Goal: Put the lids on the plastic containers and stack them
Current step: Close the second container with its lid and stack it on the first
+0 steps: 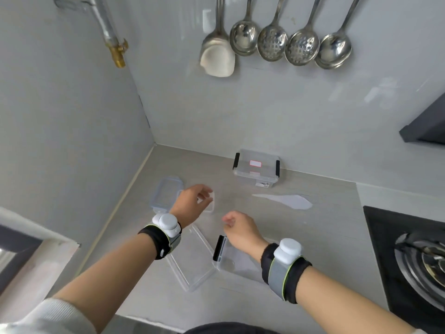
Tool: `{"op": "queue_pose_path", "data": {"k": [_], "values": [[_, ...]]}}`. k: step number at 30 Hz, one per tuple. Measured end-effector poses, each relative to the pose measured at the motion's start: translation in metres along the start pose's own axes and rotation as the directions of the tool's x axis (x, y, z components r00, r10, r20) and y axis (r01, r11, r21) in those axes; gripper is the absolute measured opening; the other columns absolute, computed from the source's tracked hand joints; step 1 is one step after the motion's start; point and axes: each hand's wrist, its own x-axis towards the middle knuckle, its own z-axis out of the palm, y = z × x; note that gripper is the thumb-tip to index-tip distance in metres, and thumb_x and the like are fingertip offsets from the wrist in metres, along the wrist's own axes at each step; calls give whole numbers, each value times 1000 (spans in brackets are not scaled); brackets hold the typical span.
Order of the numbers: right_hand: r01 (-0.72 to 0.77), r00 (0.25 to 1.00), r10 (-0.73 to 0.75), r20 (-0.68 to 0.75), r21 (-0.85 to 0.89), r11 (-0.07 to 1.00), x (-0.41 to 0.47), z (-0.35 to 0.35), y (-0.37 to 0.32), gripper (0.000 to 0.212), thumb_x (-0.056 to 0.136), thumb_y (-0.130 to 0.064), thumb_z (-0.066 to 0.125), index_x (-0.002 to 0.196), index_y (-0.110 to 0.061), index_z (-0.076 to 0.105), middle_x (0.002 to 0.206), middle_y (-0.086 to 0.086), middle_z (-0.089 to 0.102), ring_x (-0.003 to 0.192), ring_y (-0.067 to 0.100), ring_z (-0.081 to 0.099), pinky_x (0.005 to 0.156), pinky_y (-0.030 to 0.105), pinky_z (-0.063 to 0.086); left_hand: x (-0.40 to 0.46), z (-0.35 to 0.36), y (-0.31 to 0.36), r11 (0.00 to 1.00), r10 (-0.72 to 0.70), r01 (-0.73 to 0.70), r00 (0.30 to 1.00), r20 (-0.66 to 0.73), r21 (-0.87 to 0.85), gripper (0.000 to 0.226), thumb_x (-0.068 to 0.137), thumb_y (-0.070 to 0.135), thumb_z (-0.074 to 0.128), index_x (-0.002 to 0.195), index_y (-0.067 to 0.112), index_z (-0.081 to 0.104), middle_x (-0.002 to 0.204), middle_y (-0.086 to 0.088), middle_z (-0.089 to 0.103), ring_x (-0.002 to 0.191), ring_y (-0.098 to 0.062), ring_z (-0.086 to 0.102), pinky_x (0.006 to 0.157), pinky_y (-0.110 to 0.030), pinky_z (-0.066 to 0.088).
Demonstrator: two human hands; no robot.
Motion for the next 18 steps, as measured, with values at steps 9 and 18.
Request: {"op": "queue_pose_path", "data": {"k": [9, 18], "values": [[28, 988, -38, 153, 64, 998, -53, 72, -20, 24, 88, -10, 57, 105, -15, 72, 95, -7, 68, 84, 6, 62, 74, 8, 44, -67, -10, -51, 998, -5, -2, 994, 113, 67, 13, 90, 18, 67, 102, 14, 70, 91, 1, 71, 80, -10, 63, 71, -9, 43], [-167, 972, 170, 164, -32, 985, -87, 104, 3, 27, 90, -17, 52, 108, -11, 71, 115, 8, 71, 104, 23, 66, 88, 30, 54, -107, 3, -91, 957, -204, 166, 968, 145, 236, 40, 88, 29, 67, 125, 18, 60, 127, -5, 58, 116, -25, 56, 98, -35, 45]]}}
